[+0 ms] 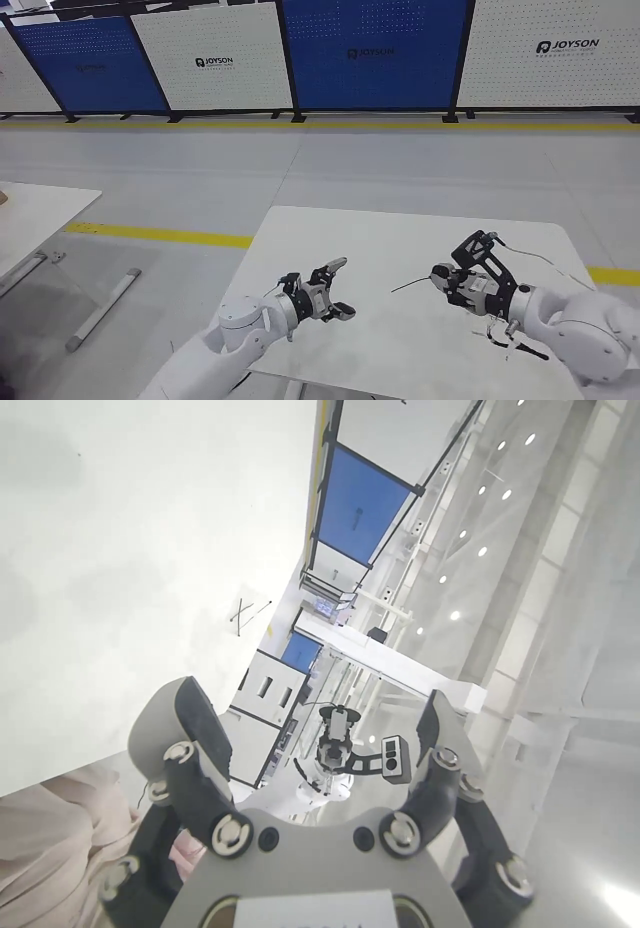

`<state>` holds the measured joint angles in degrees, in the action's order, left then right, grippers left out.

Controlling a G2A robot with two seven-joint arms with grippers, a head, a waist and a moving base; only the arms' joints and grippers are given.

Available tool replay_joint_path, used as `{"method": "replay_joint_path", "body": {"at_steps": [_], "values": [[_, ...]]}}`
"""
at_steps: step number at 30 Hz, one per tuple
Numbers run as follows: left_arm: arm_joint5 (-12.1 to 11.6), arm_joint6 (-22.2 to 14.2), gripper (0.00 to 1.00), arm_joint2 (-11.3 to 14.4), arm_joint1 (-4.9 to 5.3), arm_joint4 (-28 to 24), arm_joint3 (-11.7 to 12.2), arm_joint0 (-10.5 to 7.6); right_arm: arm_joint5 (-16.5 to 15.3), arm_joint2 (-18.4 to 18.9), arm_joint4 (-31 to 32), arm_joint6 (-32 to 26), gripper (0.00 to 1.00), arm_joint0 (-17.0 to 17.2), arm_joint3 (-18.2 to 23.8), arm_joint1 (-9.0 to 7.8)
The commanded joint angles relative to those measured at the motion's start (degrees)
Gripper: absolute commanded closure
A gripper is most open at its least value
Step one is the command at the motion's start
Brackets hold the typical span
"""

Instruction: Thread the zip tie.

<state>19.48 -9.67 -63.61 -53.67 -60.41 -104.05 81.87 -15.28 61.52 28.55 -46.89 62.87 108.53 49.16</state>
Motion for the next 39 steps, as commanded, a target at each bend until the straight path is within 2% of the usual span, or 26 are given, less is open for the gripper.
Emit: {"method": "replay_joint_path", "body": {"at_steps": [1, 4, 6, 9, 13, 17, 18, 27, 30, 31, 33, 37, 39], "values": [[0.00, -0.46, 0.00, 0.16, -0.14, -3.27, 0.56, 0.52, -0.71, -0.30, 1.95, 0.62, 1.00, 0.00, 0.56, 0.05], [0.00, -1.52, 0.00, 0.86, -0.05, -7.71, 0.34, 0.04, -2.36, -2.36, 6.76, 0.53, 1.00, -1.49, 1.88, 0.46], [0.00, -0.93, 0.00, 2.01, 0.10, -9.38, -0.10, -0.80, -2.60, -4.17, 8.71, 0.06, 1.00, -3.01, 1.85, 0.94], [0.00, 1.23, 0.00, 4.71, 0.39, -12.98, -0.69, -3.10, -2.17, -7.67, 12.62, -1.52, 1.00, -5.95, 2.08, 1.90], [0.00, 7.30, 0.00, 8.18, 0.68, -18.31, -0.42, -7.84, -2.99, -10.88, 15.04, -2.60, 1.00, -8.81, 1.61, 2.97], [0.00, 13.45, 0.00, 13.32, 0.69, -23.14, 1.51, -13.66, -4.20, -12.42, 16.48, -3.56, 1.00, -10.26, 1.21, 3.57], [0.00, 13.88, 0.00, 13.72, 0.68, -23.43, 1.72, -14.05, -4.20, -12.42, 16.48, -3.56, 1.00, -10.26, 1.21, 3.57], [-0.11, 13.85, 0.00, 13.75, 0.66, -23.44, 1.71, -13.99, -4.20, -12.42, 16.48, -3.56, 1.00, -10.26, 1.21, 3.57], [-0.18, 14.27, 0.00, 13.88, 0.14, -26.88, 1.67, -13.67, -4.20, -12.42, 16.48, -3.56, 1.00, -10.26, 1.21, 3.57], [-0.19, 15.13, 0.00, 13.73, -0.14, -29.05, 1.84, -13.95, -4.18, -12.43, 16.61, -3.35, 1.00, -10.15, 1.23, 3.57], [0.00, 15.41, 0.00, 13.82, -0.81, -29.54, 2.04, -13.94, -4.20, -13.03, 18.65, -3.38, 1.00, -9.76, 1.95, 3.58], [0.00, 15.96, 0.00, 13.28, -3.07, -29.54, 3.42, -13.43, -4.20, -14.27, 20.39, -4.00, 1.00, -10.16, 2.97, 3.63], [0.00, 16.17, 0.00, 13.22, -3.25, -29.54, 3.61, -13.48, -4.20, -14.60, 20.21, -3.87, 1.00, -10.32, 3.06, 3.63]]}}
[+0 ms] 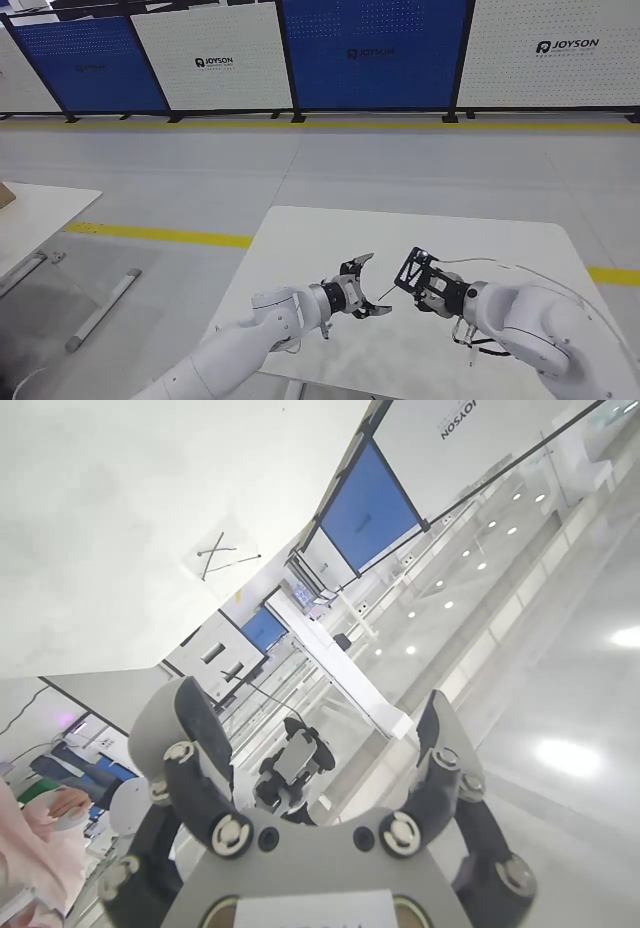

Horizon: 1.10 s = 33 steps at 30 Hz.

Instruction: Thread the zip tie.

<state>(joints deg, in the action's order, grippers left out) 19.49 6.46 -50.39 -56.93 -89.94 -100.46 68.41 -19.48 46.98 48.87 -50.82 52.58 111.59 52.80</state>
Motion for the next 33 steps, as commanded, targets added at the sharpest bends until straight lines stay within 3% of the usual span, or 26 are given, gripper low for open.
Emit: {"method": "replay_joint_path", "body": {"at_steps": [1, 8, 14, 17, 18, 20, 33], "values": [[-0.01, 0.03, 0.00, 0.00, 0.02, -0.01, 0.01, -0.03, 0.00, -0.05, -0.11, 0.06, 1.00, -0.04, 0.00, 0.00], [-0.02, -0.61, 0.00, 0.20, -0.09, -0.01, -0.13, 0.26, 0.00, -0.05, -0.11, 0.06, 1.00, -0.04, 0.00, 0.00], [-0.01, -0.81, 0.00, -0.25, -1.41, -0.01, 0.10, 1.03, 0.00, -0.05, -0.11, 0.06, 1.00, -0.04, 0.00, 0.00], [-0.01, -0.54, 0.27, -0.34, -2.06, -0.01, 0.17, 1.36, 0.00, -0.05, -0.11, 0.06, 1.00, -0.04, 0.00, 0.00], [-0.01, -0.47, 0.45, -0.40, -2.24, -0.01, 0.26, 1.45, 0.00, -0.05, -0.11, 0.06, 1.00, -0.04, 0.00, 0.00], [-0.01, -0.28, 0.56, -0.62, -2.64, -0.01, 0.33, 1.70, 0.00, -0.05, -0.11, 0.06, 1.00, -0.04, 0.00, 0.00], [-0.01, -0.38, 0.64, -1.12, -3.79, -0.01, -0.11, 2.50, 0.00, -0.05, -0.11, 0.06, 1.00, -0.04, 0.00, 0.00]]}}
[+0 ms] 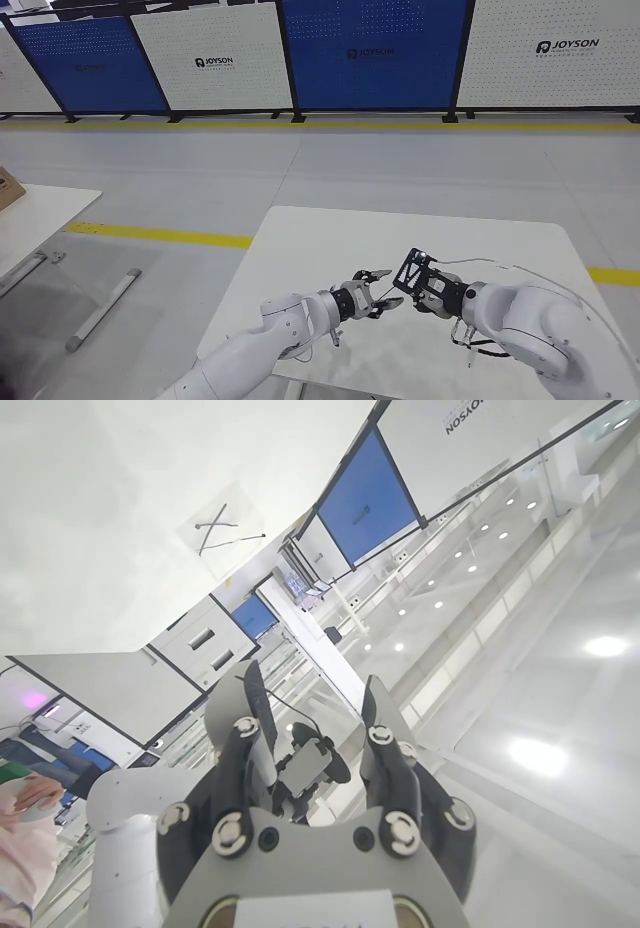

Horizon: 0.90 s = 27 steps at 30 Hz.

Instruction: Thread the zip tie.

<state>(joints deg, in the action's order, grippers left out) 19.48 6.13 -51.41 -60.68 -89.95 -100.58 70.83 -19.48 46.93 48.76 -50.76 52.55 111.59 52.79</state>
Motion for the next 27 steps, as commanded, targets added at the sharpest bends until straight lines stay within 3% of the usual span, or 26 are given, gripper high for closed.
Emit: {"method": "replay_joint_path", "body": {"at_steps": [1, 3, 10, 19, 20, 21, 22, 24, 27], "values": [[0.00, -0.09, 0.64, -0.18, -0.08, 0.00, 0.02, 0.15, 0.00, 0.00, 0.00, 0.00, 1.00, 0.00, 0.00, 0.00], [0.00, -0.33, 0.65, -0.25, -0.17, 0.00, 0.03, 0.34, 0.00, 0.00, 0.00, 0.00, 1.00, 0.00, 0.00, 0.00], [0.00, -0.49, 0.85, -0.37, -0.22, 0.00, -0.02, 0.58, 0.00, 0.00, 0.00, 0.00, 1.00, 0.00, 0.00, 0.00], [0.00, -0.30, 0.95, 0.00, 0.00, 0.00, 0.13, 0.23, 0.00, 0.00, 0.00, 0.00, 1.00, 0.00, 0.00, 0.00], [0.00, -0.37, 0.91, -0.04, 0.04, 0.00, 0.08, 0.25, 0.00, 0.00, 0.00, 0.00, 1.00, 0.00, 0.00, 0.00], [0.00, -0.45, 0.67, -0.09, 0.08, 0.00, -0.01, 0.30, 0.00, 0.00, 0.00, 0.00, 1.00, 0.00, 0.00, 0.00], [0.00, -0.52, 0.56, -0.18, 0.15, 0.00, -0.20, 0.40, 0.00, 0.00, 0.00, 0.00, 1.00, 0.00, 0.00, 0.00], [0.00, -0.50, 0.52, -0.30, 0.29, 0.00, -0.46, 0.51, 0.00, 0.00, 0.00, 0.00, 1.00, 0.00, 0.00, 0.00], [0.00, -0.31, 0.61, -0.49, 0.53, 0.00, -1.06, 0.78, 0.00, 0.00, 0.00, 0.00, 1.00, 0.00, 0.00, 0.00]]}}
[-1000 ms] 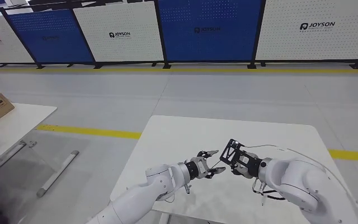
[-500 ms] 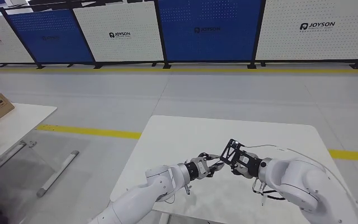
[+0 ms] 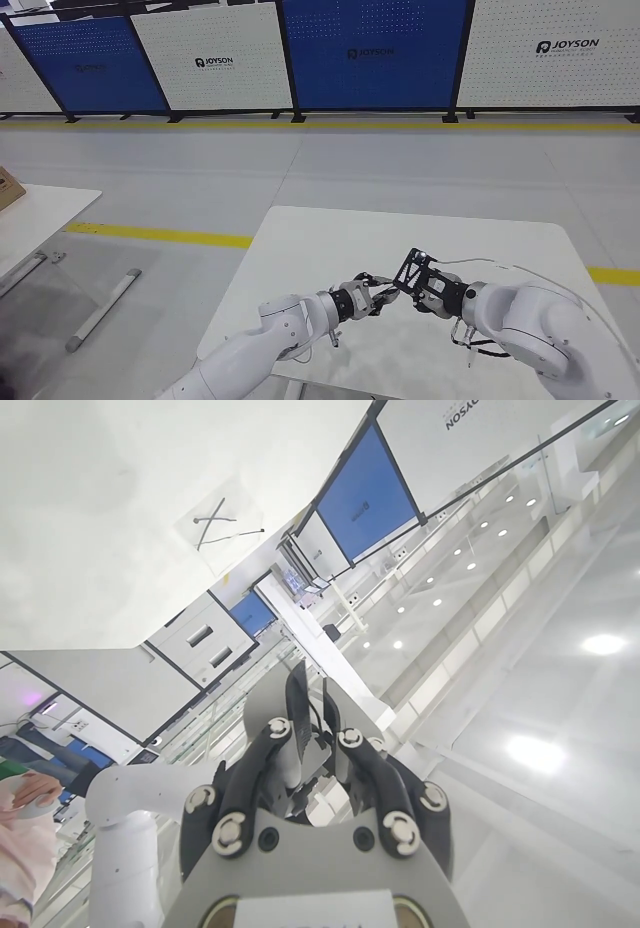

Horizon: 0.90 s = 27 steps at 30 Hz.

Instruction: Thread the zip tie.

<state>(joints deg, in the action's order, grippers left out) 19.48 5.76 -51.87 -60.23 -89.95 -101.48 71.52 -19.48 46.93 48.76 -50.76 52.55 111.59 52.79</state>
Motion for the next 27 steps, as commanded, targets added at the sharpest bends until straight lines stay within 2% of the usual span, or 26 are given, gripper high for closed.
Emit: {"method": "replay_joint_path", "body": {"at_steps": [1, 3, 5, 7, 24, 26, 27], "values": [[0.00, 0.11, 0.64, -0.05, 0.15, 0.00, -0.31, 0.13, 0.00, 0.00, 0.00, 0.00, 1.00, 0.00, 0.00, 0.00], [0.00, 0.28, 0.67, 0.06, 0.36, 0.00, -0.55, 0.19, 0.00, 0.00, 0.00, 0.00, 1.00, 0.00, 0.00, 0.00], [0.00, 0.33, 0.89, 0.16, 0.54, 0.00, -0.65, 0.16, 0.00, 0.00, 0.00, 0.00, 1.00, 0.00, 0.00, 0.00], [0.00, 0.28, 1.00, 0.21, 0.66, 0.00, -0.68, 0.14, 0.00, 0.00, 0.00, 0.00, 1.00, 0.00, 0.00, 0.00], [0.00, -0.23, 1.00, 1.24, 0.84, 0.00, -0.05, -0.64, 0.00, 0.00, 0.00, 0.00, 1.00, 0.00, 0.00, 0.00], [0.00, -0.27, 1.00, 1.26, 0.88, 0.00, -0.06, -0.63, 0.06, 0.09, 0.26, 1.16, 0.22, 0.66, -0.24, 0.03], [0.00, -0.28, 1.00, 1.28, 0.90, 0.00, -0.08, -0.61, 0.00, 0.21, 0.49, 1.42, 0.00, 0.86, -0.30, 0.04]]}}
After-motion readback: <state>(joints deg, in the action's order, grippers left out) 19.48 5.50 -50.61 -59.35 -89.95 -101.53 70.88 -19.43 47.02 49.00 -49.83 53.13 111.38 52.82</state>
